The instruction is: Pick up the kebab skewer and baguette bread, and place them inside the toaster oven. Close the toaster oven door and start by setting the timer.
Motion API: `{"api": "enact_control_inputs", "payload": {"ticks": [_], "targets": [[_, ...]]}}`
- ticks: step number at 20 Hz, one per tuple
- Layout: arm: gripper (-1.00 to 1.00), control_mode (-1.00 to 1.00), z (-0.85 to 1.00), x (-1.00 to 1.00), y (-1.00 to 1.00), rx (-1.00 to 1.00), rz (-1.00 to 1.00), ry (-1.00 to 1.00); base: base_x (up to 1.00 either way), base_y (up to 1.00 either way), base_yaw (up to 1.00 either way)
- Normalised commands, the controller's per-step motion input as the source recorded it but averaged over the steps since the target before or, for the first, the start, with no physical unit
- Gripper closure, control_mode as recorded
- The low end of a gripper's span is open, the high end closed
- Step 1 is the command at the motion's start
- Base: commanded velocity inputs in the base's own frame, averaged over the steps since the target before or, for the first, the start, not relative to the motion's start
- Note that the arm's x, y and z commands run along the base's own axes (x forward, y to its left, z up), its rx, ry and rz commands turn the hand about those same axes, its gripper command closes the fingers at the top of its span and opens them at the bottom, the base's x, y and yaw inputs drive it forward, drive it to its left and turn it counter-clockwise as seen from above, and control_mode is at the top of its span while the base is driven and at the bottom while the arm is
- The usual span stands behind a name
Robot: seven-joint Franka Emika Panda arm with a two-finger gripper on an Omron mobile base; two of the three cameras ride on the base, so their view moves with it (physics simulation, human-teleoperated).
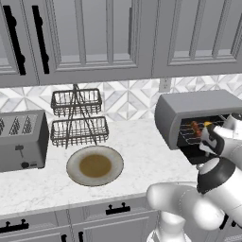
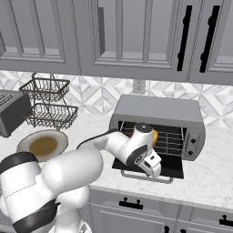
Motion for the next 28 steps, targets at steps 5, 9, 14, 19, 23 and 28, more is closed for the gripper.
{"api": "enact_control_inputs", "payload": {"ticks": [5,9,14,19,23,28], "targets": [[-1.0,-1.0,-0.02,0.22,0.0,0.0,0.0,0.0,0.0,0.0,0.0],[-1.0,-1.0,-0.01,0.19,0.0,0.0,0.0,0.0,0.0,0.0,0.0],[-1.0,-1.0,0.0,0.32,0.0,0.0,-0.06,-0.07,0.0,0.0,0.0],[-1.0,-1.0,-0.01,0.61,0.05,0.0,-0.11,-0.1,0.0,0.0,0.0],[-1.0,-1.0,-0.06,0.82,0.19,0.0,-0.11,-0.1,0.0,0.0,0.0],[-1.0,-1.0,-0.22,0.72,0.35,0.0,-0.12,-0.13,0.0,0.0,0.0]]}}
